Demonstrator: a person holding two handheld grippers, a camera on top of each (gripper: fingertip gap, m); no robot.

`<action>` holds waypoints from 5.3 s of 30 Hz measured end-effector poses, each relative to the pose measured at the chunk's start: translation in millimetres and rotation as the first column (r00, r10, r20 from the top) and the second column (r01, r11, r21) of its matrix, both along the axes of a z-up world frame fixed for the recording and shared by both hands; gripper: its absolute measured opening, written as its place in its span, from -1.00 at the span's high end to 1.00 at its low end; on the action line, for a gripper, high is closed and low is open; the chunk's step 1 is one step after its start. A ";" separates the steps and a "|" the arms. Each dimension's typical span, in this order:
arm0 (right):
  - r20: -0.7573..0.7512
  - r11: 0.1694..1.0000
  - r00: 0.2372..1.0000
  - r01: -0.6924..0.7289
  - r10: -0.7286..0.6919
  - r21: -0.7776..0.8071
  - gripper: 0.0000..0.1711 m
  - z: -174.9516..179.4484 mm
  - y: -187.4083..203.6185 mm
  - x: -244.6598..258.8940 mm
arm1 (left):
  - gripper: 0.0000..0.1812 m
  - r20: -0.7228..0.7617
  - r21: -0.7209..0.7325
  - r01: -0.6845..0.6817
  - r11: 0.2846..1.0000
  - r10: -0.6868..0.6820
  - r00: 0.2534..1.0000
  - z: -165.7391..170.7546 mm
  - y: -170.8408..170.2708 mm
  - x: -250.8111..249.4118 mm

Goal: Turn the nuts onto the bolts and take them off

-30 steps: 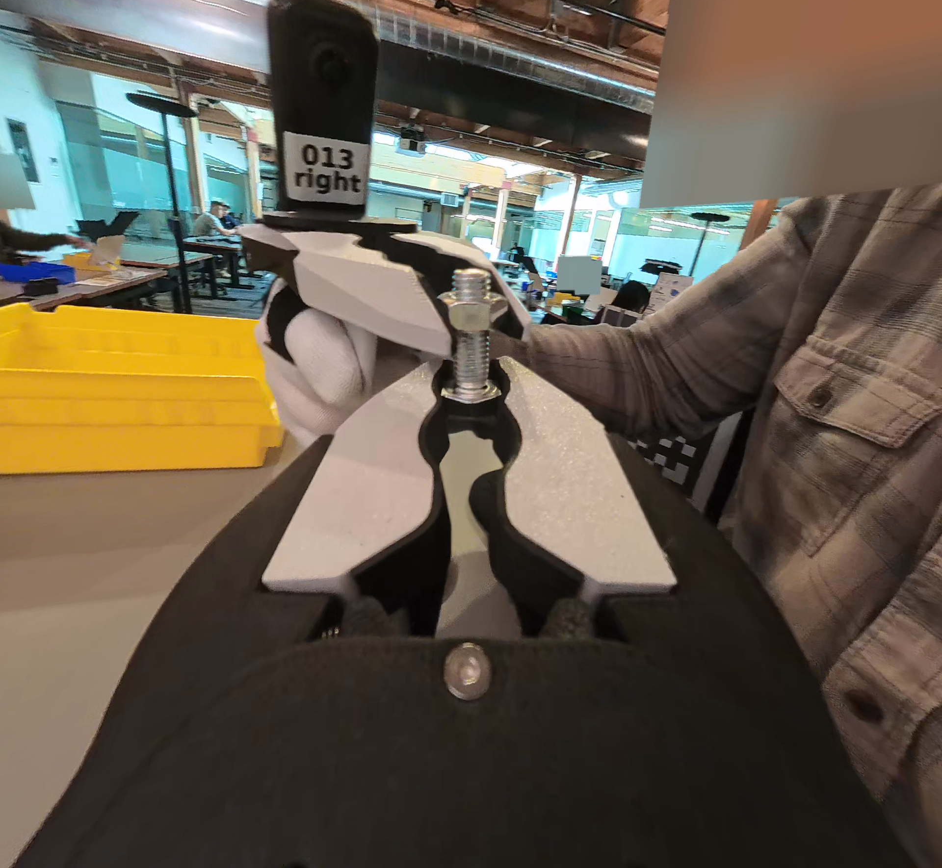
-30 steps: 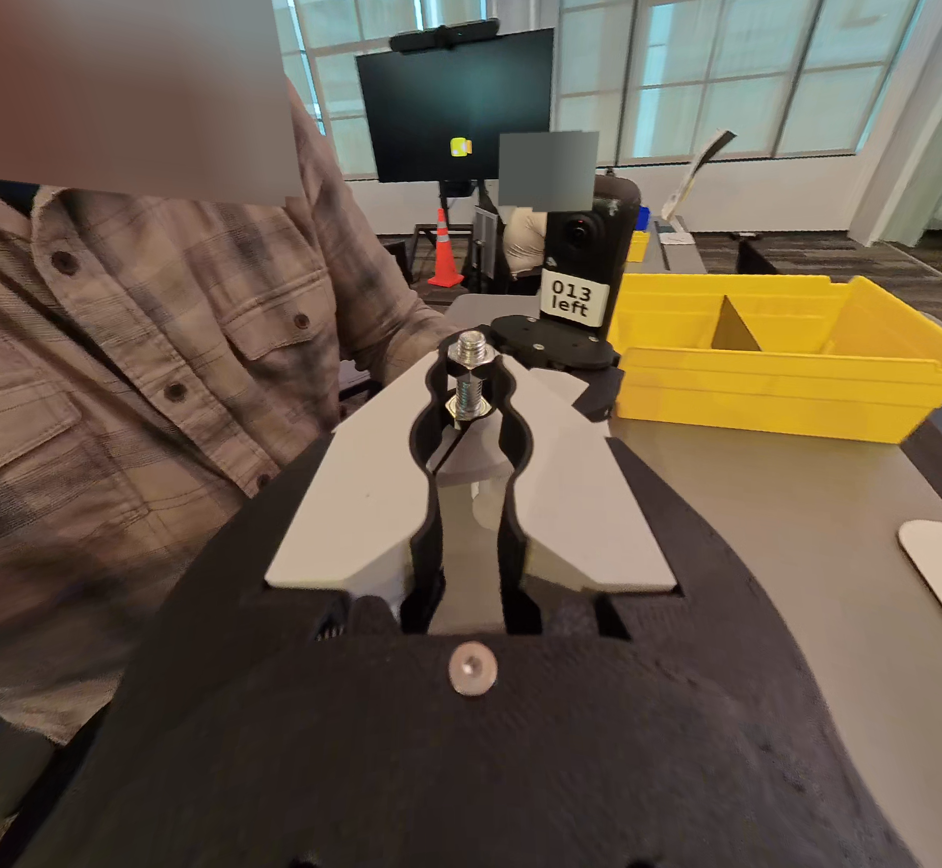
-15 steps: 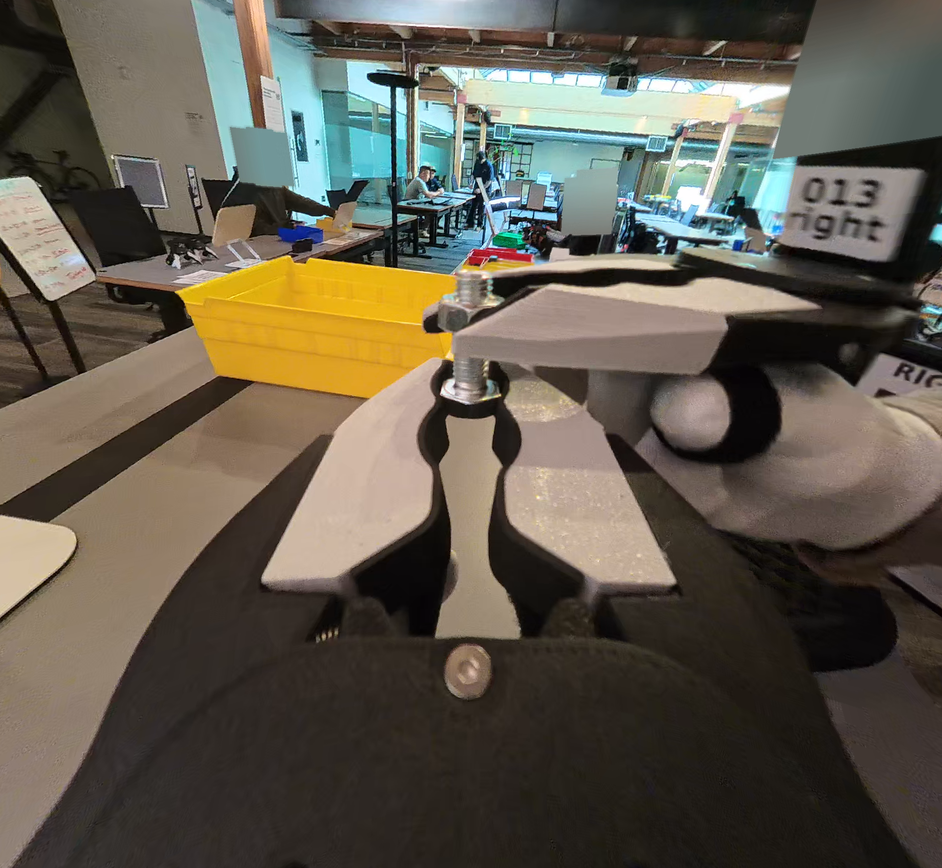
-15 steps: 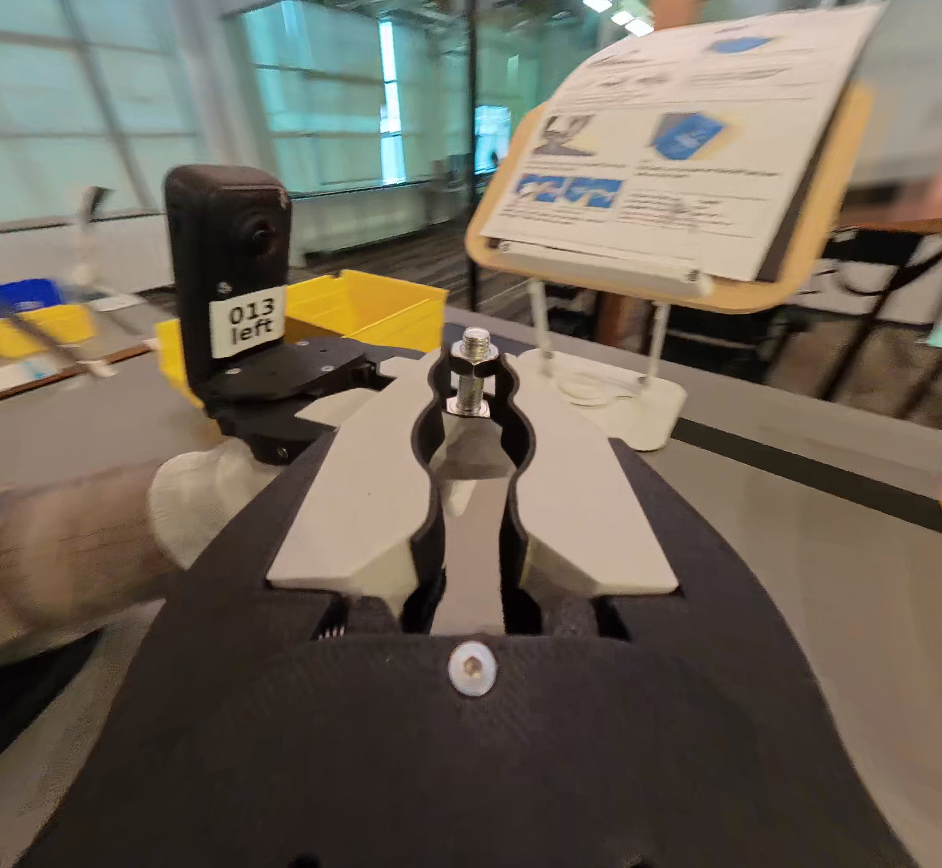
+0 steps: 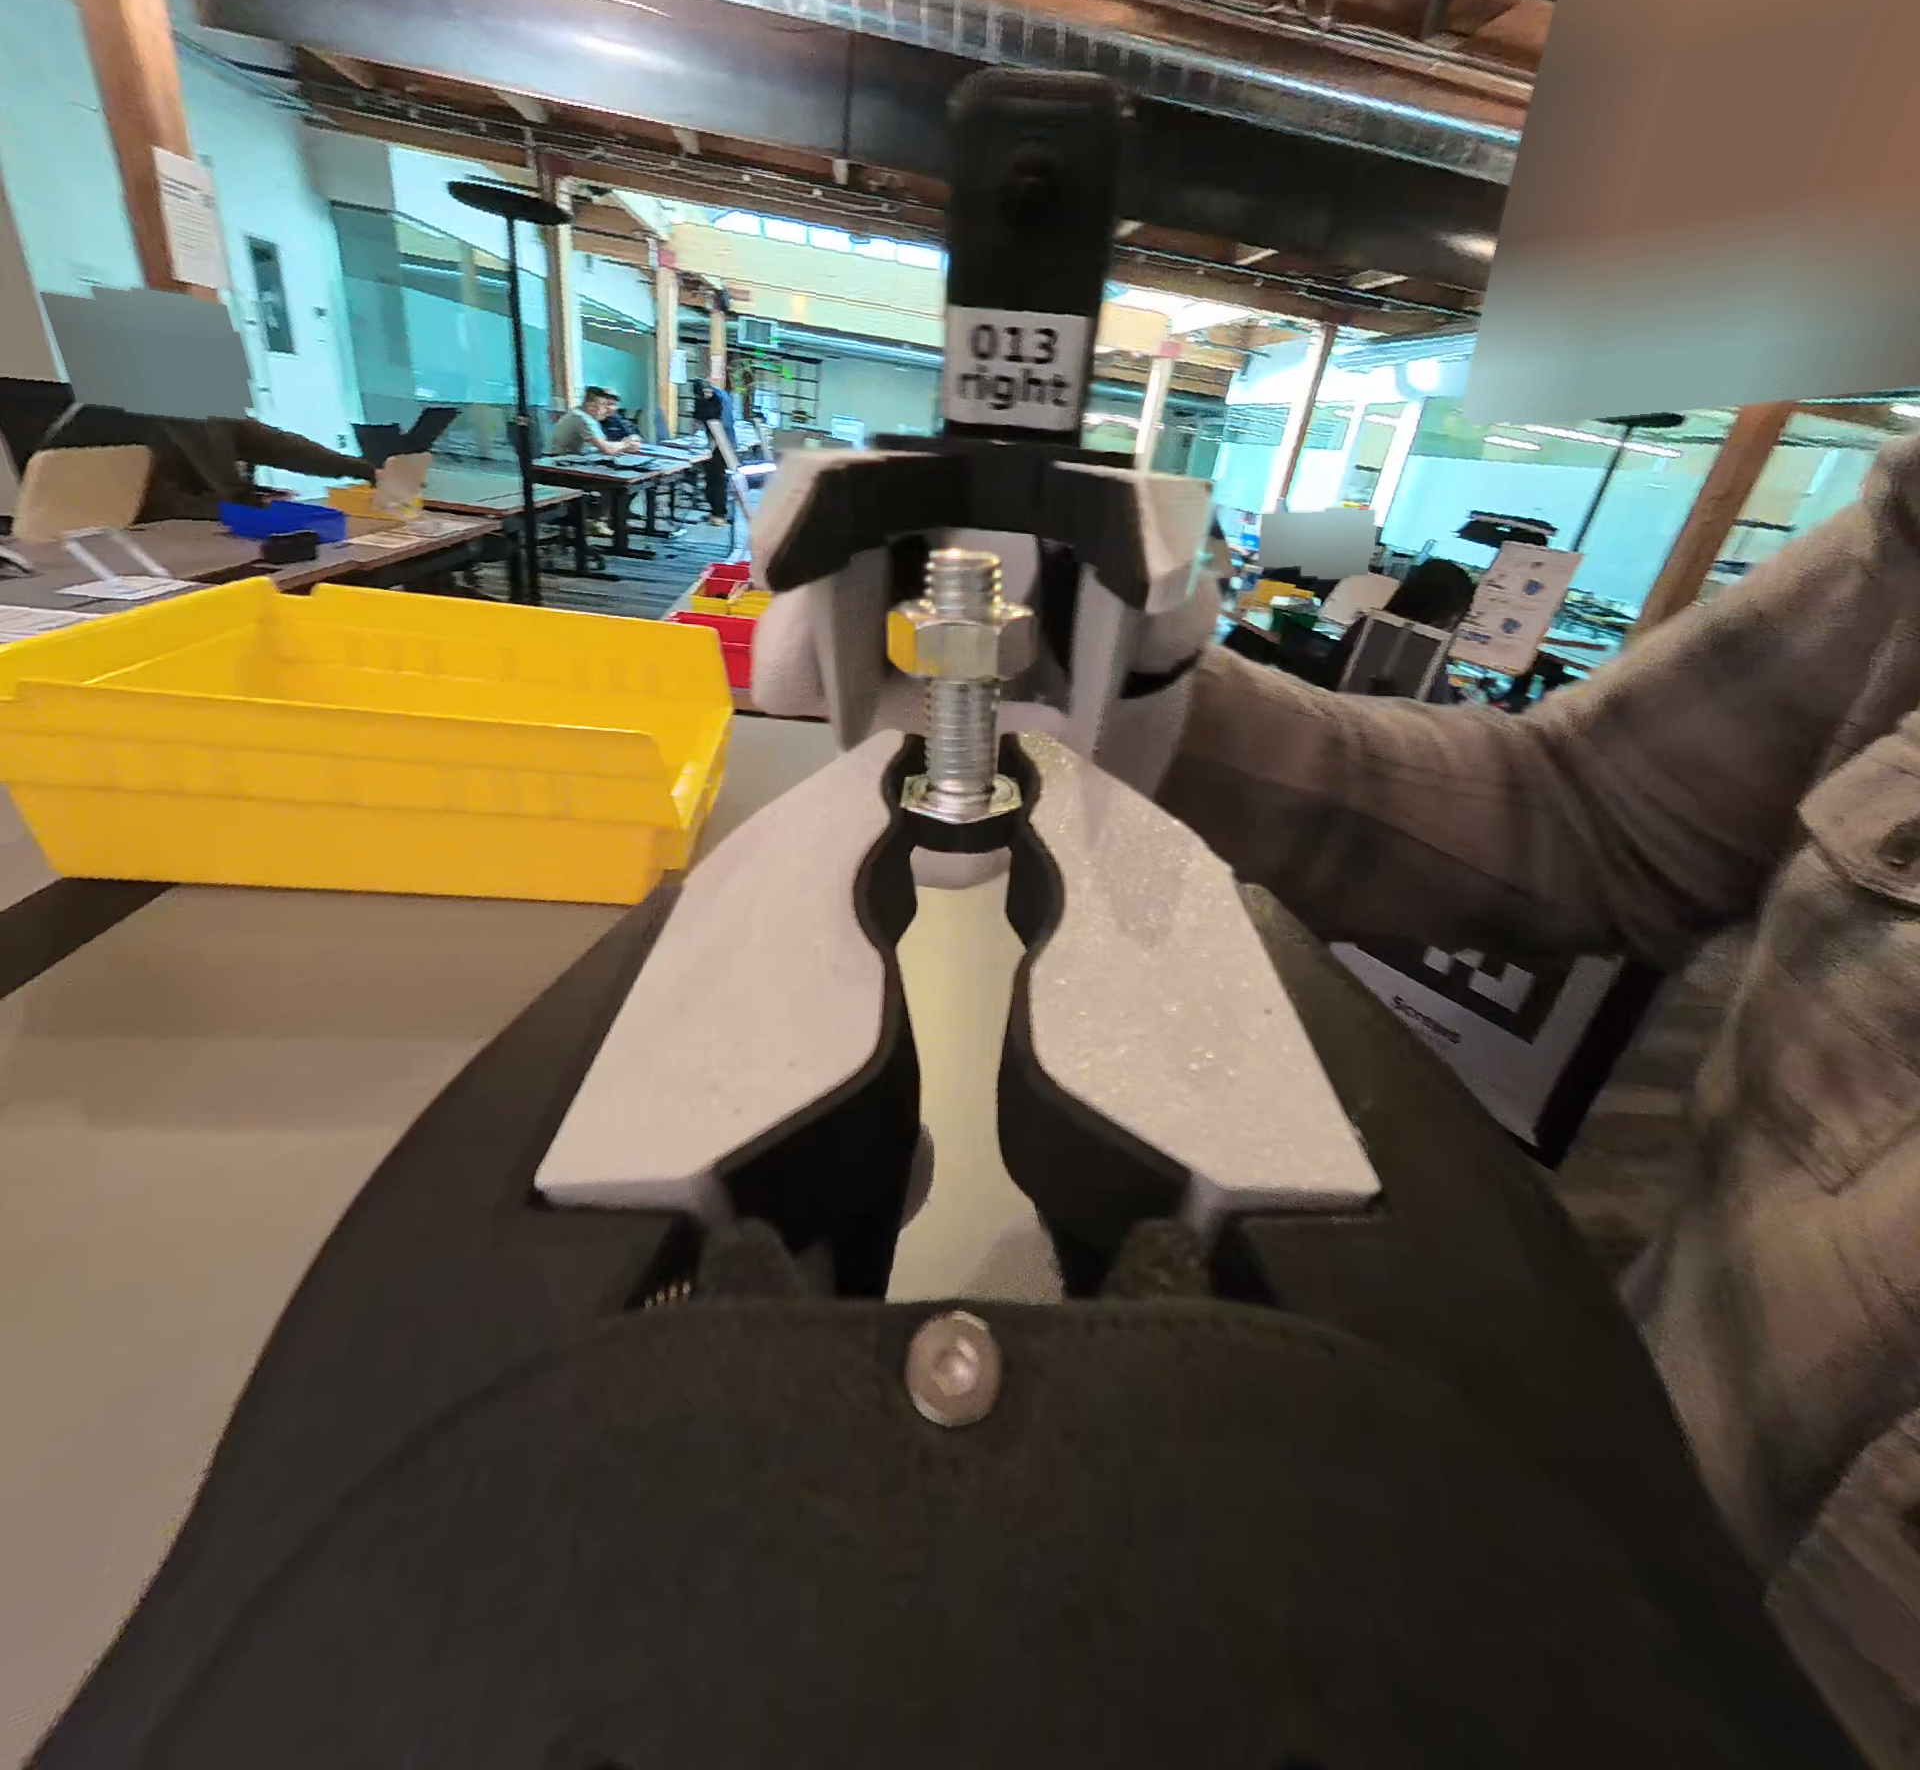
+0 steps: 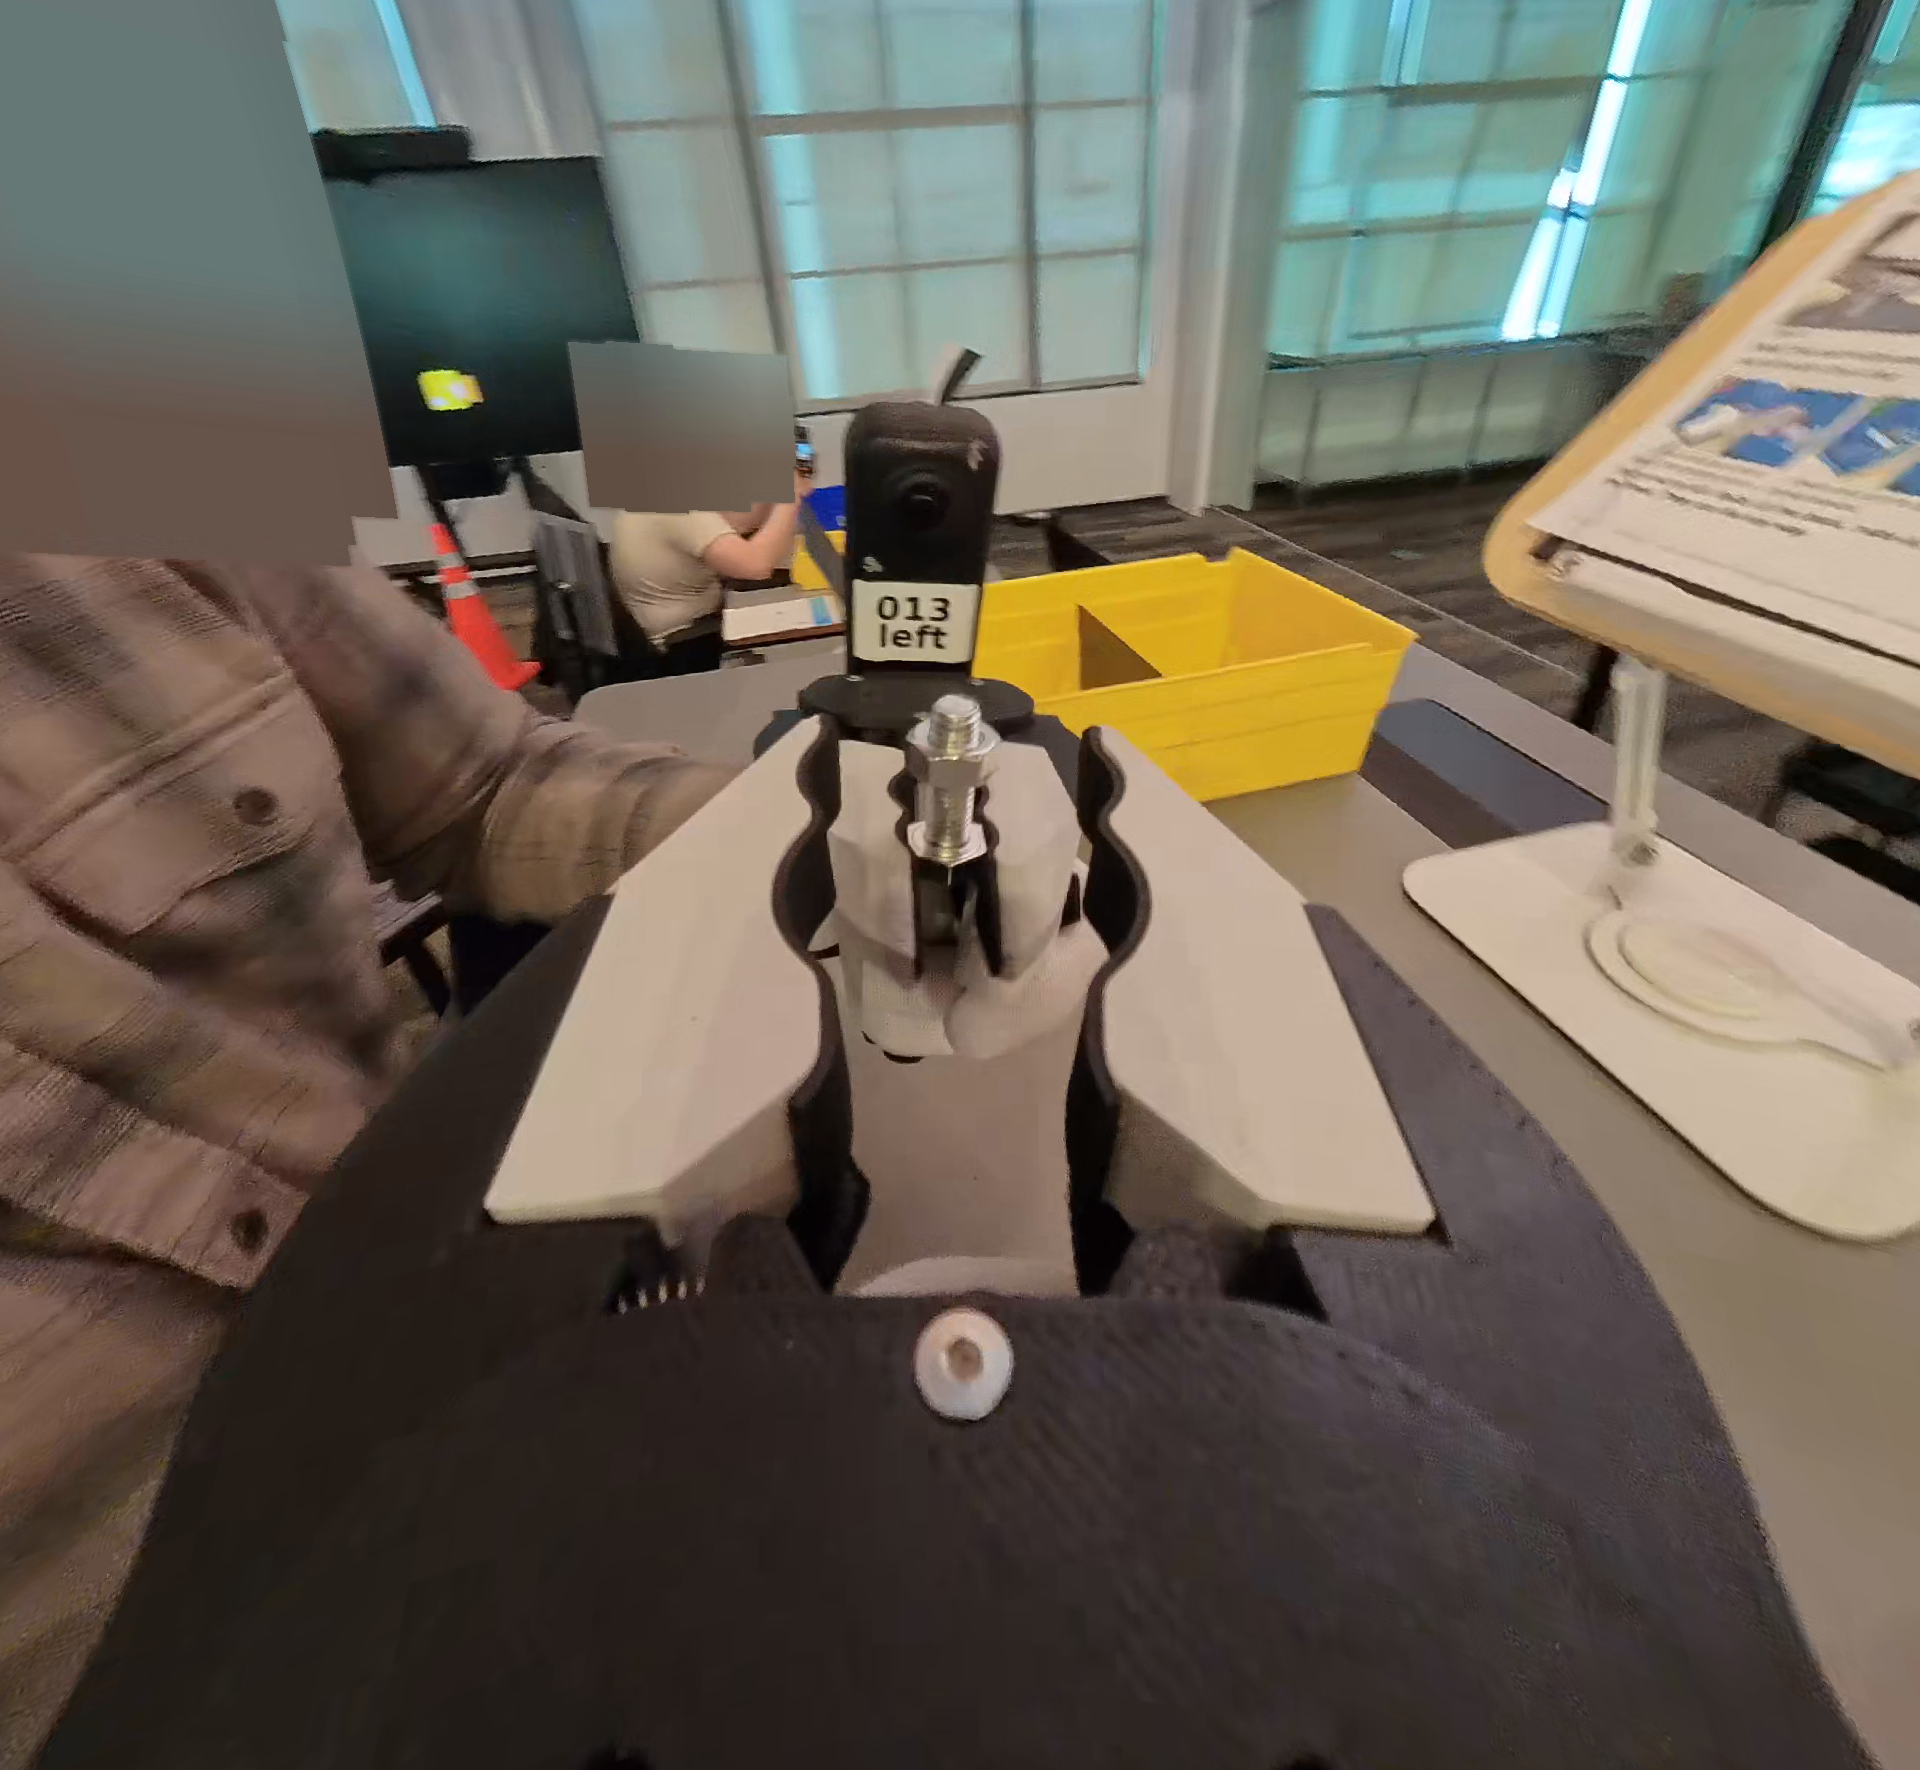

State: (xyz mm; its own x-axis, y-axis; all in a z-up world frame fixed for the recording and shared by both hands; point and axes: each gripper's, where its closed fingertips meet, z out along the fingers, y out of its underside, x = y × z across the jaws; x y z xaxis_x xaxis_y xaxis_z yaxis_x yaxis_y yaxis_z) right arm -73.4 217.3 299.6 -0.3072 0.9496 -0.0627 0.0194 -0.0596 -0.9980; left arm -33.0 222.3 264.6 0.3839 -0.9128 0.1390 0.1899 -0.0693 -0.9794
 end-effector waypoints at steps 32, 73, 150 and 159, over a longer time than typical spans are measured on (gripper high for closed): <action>-0.035 0.729 0.737 0.674 -0.675 0.119 0.82 -20.5 27.1 -19.9 | 0.85 -0.081 -0.012 -0.219 0.976 0.217 0.973 -19.5 30.4 -16.3; 0.036 0.913 0.918 0.389 -0.396 0.123 0.82 -20.5 15.9 -29.7 | 0.85 -0.050 0.000 -0.190 0.982 0.190 0.981 -10.3 26.4 -21.9; 0.031 0.533 0.544 0.806 -0.838 0.258 0.81 2.0 172.8 97.3 | 0.97 -0.217 0.084 -0.334 0.939 0.345 0.913 -29.6 38.5 -24.9; 0.618 0.557 0.218 0.711 -0.755 0.430 0.81 -150.8 318.2 196.3 | 0.99 -0.272 0.084 -0.374 0.924 0.383 0.883 -47.7 49.1 -31.2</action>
